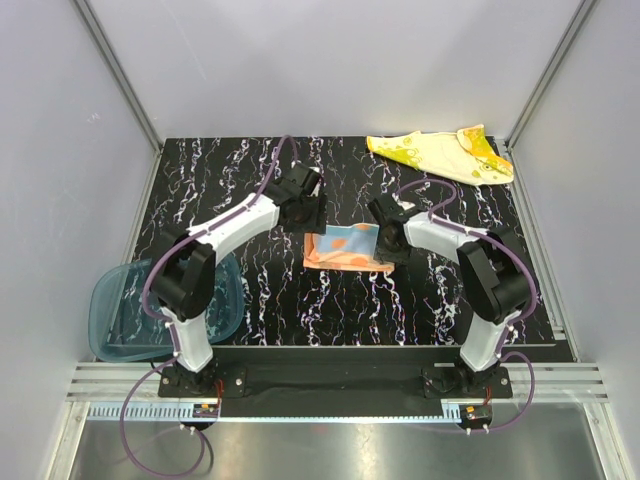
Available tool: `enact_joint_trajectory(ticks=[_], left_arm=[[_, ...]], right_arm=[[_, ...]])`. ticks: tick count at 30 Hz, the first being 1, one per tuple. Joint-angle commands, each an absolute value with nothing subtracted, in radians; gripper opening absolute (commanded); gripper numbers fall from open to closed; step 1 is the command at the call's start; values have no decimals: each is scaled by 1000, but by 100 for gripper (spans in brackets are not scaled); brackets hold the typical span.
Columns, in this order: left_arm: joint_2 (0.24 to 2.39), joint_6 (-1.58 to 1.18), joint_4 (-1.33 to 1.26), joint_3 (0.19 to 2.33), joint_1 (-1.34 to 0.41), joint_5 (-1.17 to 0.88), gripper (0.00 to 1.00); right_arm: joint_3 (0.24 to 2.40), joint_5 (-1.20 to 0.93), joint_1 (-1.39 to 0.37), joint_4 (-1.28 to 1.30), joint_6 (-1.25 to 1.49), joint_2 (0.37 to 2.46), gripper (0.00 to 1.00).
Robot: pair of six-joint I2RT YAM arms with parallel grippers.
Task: Roll the towels
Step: Fold the towel
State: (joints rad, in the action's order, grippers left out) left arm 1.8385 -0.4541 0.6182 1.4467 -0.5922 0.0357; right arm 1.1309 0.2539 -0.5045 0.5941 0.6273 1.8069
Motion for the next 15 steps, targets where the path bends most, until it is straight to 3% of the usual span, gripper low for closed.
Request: enact_joint_trajectory(ticks=[1, 10, 15], left_arm=[[1871, -465, 542, 1473, -598, 11, 62], [1953, -492, 534, 1493, -609, 28, 56], [1985, -495, 517, 1479, -611, 14, 44]], right_arm=[[1075, 230, -499, 557, 632, 1818, 49], [1043, 206, -500, 545, 634, 1812, 48], [1037, 198, -500, 541, 630, 1805, 48]])
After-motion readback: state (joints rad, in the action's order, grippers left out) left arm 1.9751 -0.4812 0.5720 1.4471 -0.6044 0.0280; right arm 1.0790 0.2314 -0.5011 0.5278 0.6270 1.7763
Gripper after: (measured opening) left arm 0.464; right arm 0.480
